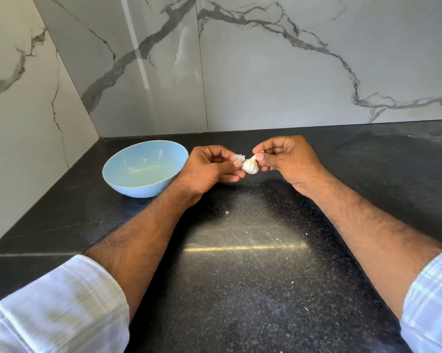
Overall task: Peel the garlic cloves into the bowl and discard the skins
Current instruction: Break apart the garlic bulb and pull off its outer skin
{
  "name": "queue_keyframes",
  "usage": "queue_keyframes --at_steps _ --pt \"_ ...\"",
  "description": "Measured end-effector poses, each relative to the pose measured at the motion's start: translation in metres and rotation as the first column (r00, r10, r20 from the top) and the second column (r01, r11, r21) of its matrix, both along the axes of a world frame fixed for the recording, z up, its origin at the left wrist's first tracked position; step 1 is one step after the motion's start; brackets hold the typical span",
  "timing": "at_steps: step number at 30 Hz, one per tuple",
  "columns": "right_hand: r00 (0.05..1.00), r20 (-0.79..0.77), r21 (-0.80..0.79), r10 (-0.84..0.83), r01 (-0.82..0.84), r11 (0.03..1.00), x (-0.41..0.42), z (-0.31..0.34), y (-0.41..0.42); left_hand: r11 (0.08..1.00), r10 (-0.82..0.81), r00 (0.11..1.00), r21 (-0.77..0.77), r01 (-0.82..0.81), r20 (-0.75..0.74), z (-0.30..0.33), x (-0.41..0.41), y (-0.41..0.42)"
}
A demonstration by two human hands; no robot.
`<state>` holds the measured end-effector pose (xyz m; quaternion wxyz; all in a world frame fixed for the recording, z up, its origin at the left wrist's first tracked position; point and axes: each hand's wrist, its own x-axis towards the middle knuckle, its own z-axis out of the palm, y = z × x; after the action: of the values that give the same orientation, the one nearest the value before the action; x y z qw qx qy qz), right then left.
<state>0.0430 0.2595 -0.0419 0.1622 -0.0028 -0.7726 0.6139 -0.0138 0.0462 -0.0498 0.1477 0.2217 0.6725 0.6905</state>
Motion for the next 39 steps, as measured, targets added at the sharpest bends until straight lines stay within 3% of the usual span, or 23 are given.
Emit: queue_keyframes --at_steps 9,15,27,33,36,39 --pt "0.997 -0.072 -0.008 0.032 -0.033 0.999 0.004 0.005 -0.004 0.99 -0.115 0.993 -0.077 0.114 -0.002 0.003 0.007 0.001" --pt "0.998 -0.007 -0.032 0.067 -0.067 0.997 0.006 0.001 -0.01 0.998 0.032 0.992 0.046 -0.038 0.124 0.004 0.001 -0.001" --pt "0.996 -0.073 -0.031 0.044 -0.047 0.998 0.006 -0.002 -0.018 0.99 0.074 0.994 0.11 -0.083 0.083 0.0 0.002 0.0" --pt "0.998 -0.001 -0.263 0.063 -0.061 0.963 0.007 0.0 -0.022 0.981 0.152 0.988 0.114 -0.156 0.035 0.001 0.005 0.004" --pt "0.999 0.027 -0.336 0.041 -0.03 0.941 0.005 0.001 -0.022 0.983 0.13 0.991 0.129 -0.135 0.045 -0.001 0.004 0.005" --pt "0.989 0.076 -0.384 0.127 -0.089 0.919 0.005 0.001 -0.022 0.99 0.084 0.995 0.111 -0.09 0.054 -0.001 0.003 0.004"
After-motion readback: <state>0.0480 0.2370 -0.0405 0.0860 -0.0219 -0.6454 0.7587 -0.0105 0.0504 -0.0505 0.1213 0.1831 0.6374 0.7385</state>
